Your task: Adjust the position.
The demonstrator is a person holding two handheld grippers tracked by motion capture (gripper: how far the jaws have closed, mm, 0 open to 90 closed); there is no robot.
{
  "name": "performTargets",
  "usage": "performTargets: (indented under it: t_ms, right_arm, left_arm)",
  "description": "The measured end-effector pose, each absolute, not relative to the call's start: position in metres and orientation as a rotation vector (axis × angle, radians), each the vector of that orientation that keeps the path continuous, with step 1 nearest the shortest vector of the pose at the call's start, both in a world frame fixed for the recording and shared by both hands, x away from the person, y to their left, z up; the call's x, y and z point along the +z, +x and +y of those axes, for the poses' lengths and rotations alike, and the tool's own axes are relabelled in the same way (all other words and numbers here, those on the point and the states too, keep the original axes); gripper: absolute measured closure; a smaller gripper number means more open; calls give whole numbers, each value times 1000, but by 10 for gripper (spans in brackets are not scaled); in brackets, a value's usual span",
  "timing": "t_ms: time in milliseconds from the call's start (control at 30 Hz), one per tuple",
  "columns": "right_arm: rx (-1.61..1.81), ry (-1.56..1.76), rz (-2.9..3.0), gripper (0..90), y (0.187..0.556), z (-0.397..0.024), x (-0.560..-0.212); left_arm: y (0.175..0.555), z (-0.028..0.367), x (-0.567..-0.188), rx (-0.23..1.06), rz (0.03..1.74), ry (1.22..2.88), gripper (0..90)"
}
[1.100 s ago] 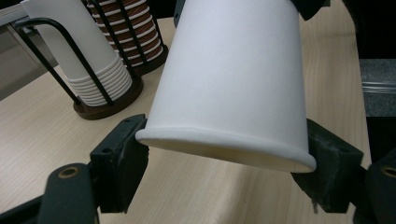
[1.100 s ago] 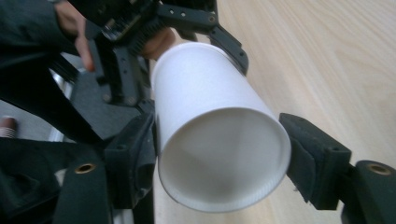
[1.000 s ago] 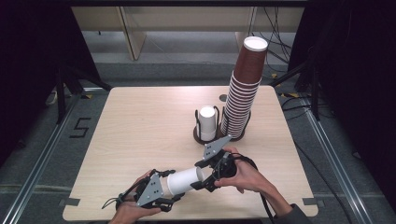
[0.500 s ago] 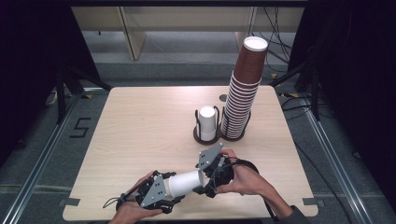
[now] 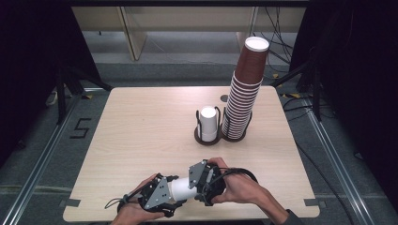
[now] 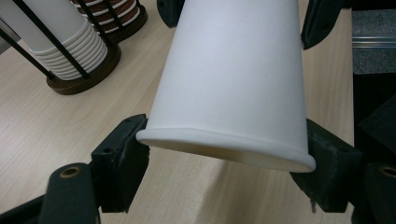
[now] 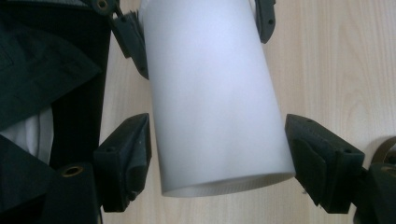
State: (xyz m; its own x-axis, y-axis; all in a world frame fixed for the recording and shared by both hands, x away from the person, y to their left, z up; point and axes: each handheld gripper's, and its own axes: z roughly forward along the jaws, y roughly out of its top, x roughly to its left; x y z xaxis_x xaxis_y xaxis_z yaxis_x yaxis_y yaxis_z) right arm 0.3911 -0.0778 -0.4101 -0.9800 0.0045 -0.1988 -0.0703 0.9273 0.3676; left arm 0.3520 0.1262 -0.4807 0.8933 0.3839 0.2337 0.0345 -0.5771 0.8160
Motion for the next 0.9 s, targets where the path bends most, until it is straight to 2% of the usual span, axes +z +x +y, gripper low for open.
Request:
performTargets:
  t_ms: [467, 633, 700, 800, 900]
  right_arm:
    - [495, -133, 2911, 339, 392, -74, -420]
    - [613, -162, 2926, 337, 401, -82, -417]
    - [668, -168, 2936, 336, 404, -85, -416]
    - [868, -156, 2947, 337, 415, -98, -414]
    - [988, -164, 2949, 336, 421, -106, -413]
  left_arm:
    - [353, 127, -484, 457, 278, 2150, 229]
    - [356, 133, -485, 420, 297, 2026, 191]
    - [355, 134, -485, 416, 320, 1984, 139]
    - [355, 139, -480, 405, 353, 1851, 142]
    - [354, 140, -478, 388, 360, 1807, 143]
